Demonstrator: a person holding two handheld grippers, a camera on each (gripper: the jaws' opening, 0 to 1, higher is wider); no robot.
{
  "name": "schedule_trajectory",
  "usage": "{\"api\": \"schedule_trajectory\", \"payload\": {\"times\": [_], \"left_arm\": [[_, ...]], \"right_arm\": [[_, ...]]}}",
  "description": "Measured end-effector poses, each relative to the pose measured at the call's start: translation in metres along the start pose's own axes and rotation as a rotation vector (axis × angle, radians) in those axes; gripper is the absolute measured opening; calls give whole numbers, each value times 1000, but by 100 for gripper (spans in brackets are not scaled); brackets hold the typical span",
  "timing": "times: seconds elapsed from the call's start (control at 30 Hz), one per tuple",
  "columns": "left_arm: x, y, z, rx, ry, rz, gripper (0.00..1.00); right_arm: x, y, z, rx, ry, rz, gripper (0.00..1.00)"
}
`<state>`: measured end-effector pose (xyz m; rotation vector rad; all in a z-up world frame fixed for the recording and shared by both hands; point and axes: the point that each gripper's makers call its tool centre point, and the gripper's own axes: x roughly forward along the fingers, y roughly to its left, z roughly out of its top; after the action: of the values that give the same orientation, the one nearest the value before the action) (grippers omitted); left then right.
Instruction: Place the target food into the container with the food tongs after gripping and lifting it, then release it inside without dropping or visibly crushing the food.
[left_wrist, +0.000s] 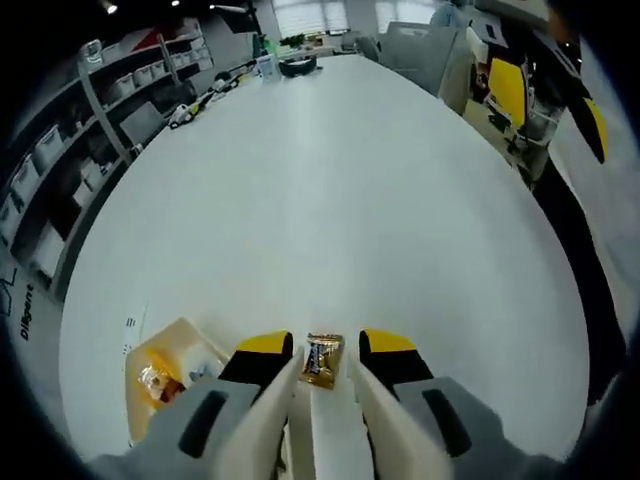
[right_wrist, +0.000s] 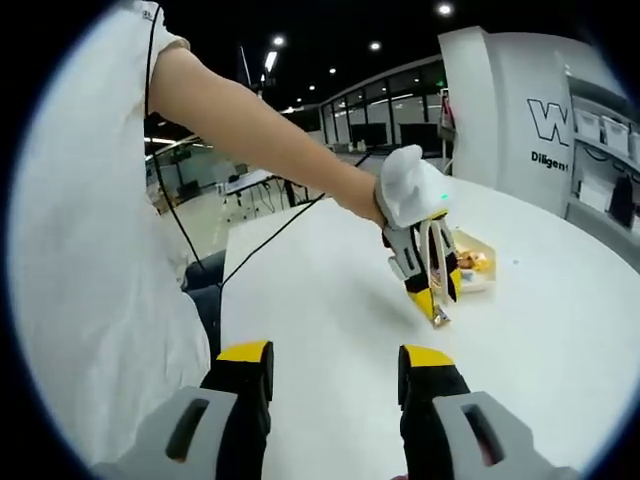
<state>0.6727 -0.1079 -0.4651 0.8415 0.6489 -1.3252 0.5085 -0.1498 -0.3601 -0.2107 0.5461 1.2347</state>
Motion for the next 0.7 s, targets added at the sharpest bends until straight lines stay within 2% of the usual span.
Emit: {"api": "schedule_trajectory", "payload": {"times": [0.4,0.7], "left_arm": [[5,7,-4,-8,21,-18,23],[12,-1,-11,-20,49,-48,23]], "right_arm": [[-1,-4,-1,5,-2,-3,47],[-3,-5,-2,5,-1,-7,46]]}}
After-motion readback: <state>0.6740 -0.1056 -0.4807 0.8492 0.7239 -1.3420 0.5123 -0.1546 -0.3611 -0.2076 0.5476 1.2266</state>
